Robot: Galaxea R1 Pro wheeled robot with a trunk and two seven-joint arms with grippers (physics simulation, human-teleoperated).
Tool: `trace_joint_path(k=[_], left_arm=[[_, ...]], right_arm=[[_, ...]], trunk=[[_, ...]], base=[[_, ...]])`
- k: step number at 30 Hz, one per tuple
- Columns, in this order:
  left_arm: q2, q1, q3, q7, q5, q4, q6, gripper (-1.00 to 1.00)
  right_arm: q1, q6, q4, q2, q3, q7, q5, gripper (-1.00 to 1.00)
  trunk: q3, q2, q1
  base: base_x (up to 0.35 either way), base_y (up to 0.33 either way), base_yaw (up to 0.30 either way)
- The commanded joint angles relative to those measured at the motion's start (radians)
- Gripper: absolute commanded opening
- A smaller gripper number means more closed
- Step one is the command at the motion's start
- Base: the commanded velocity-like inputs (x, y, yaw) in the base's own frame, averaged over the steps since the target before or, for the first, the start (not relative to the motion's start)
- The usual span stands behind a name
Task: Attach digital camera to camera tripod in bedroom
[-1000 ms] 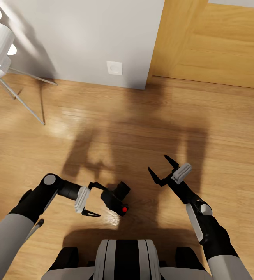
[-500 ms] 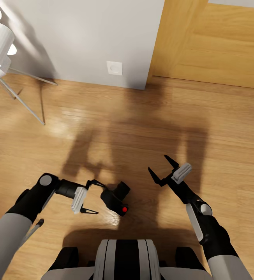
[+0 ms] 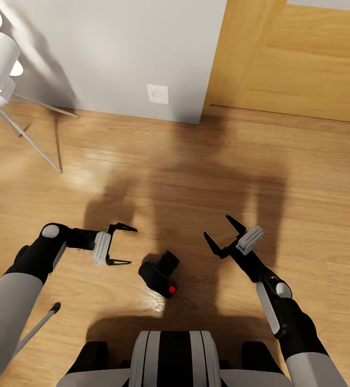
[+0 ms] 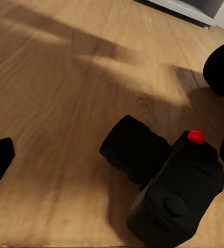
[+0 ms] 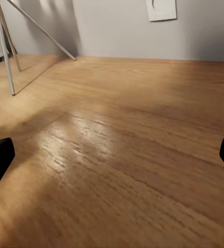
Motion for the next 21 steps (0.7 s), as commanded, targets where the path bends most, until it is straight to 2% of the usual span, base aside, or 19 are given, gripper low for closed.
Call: trace_joint_path(k=[1,6,15,18,19,21], left_arm=[[-0.001,-0.009,-0.001,0.0,-0.001,0.015,-0.008,1.0],[-0.011,-0.054,-0.001,0.0,-0.001,0.089,-0.009,1.0],[-0.03,-0.069,-0.018,0.0,-0.002,0.151,-0.009,1.0],[-0.033,-0.069,-0.101,0.0,-0.003,0.16,-0.009,1.0],[-0.031,-0.07,-0.187,0.0,-0.003,0.162,-0.009,1.0],[-0.03,-0.07,-0.225,0.0,-0.002,0.162,-0.009,1.0]], right_arm=[[0.0,0.002,0.001,0.0,-0.001,0.009,-0.009,1.0],[0.0,0.002,0.001,0.0,-0.001,0.009,-0.009,1.0],[0.0,0.002,0.001,0.0,-0.001,0.009,-0.009,1.0],[0.0,0.002,0.001,0.0,-0.001,0.009,-0.009,1.0],[0.0,0.002,0.001,0.0,-0.001,0.009,-0.009,1.0],[0.0,0.002,0.001,0.0,-0.001,0.009,-0.009,1.0]], trunk=[[0.0,0.0,0.0],[0.0,0.0,0.0],[0.0,0.0,0.0],[0.0,0.0,0.0],[0.0,0.0,0.0],[0.0,0.0,0.0]], base=[[0.0,0.0,0.0],[0.0,0.0,0.0],[0.0,0.0,0.0],[0.0,0.0,0.0],[0.0,0.0,0.0],[0.0,0.0,0.0]])
